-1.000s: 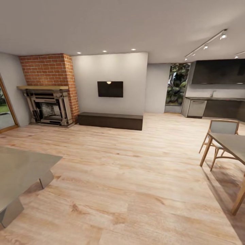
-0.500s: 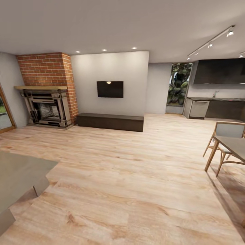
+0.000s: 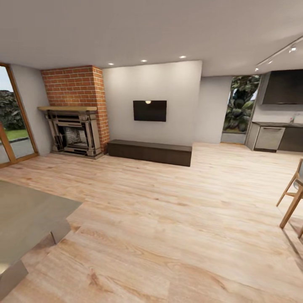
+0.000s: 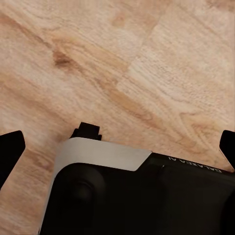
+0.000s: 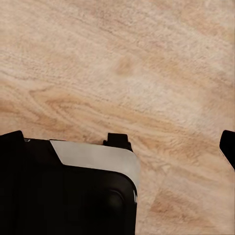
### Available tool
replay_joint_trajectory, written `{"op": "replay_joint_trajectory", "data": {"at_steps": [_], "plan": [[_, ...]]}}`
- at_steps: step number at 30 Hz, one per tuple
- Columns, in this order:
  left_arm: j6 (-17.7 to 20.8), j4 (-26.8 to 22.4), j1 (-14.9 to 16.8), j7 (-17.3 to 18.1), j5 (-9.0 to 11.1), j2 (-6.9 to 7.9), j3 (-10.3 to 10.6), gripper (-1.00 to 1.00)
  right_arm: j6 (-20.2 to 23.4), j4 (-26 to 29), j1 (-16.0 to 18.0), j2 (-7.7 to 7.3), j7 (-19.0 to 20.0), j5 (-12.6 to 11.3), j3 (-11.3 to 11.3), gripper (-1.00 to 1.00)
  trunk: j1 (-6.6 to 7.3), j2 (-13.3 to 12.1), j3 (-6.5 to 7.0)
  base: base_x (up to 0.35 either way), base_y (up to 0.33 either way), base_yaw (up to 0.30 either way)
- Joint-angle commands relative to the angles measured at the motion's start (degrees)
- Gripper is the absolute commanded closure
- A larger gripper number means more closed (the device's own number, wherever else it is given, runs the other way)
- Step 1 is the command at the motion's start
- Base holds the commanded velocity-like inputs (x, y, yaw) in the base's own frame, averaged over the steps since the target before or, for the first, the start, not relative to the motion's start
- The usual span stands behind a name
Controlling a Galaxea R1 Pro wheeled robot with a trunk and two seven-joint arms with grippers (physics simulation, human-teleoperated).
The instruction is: Move the two storage containers from the living room to the garage. In the garage, place one container on the floor and stack the other container on top of it (either order is fine).
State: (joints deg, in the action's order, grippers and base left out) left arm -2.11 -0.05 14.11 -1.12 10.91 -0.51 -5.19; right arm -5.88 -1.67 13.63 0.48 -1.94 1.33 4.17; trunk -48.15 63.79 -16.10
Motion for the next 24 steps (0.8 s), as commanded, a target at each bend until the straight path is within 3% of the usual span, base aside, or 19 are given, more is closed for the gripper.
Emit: {"op": "replay_joint_trajectory", "data": {"at_steps": [1,24], "plan": [[-0.18,0.05,0.05,-0.11,-0.02,-0.02,-0.44,-1.00,-0.28,-0.18,0.08,0.03,-0.19,0.15,0.40,-1.00,-0.03,0.04,-0.07,0.319,0.000,0.046],[-0.10,0.05,0.05,-0.11,-0.02,-0.02,-0.44,-1.00,-0.16,-0.18,0.08,-0.48,-0.23,0.70,0.57,-1.00,-0.03,0.04,-0.07,0.319,-0.045,0.005]]}}
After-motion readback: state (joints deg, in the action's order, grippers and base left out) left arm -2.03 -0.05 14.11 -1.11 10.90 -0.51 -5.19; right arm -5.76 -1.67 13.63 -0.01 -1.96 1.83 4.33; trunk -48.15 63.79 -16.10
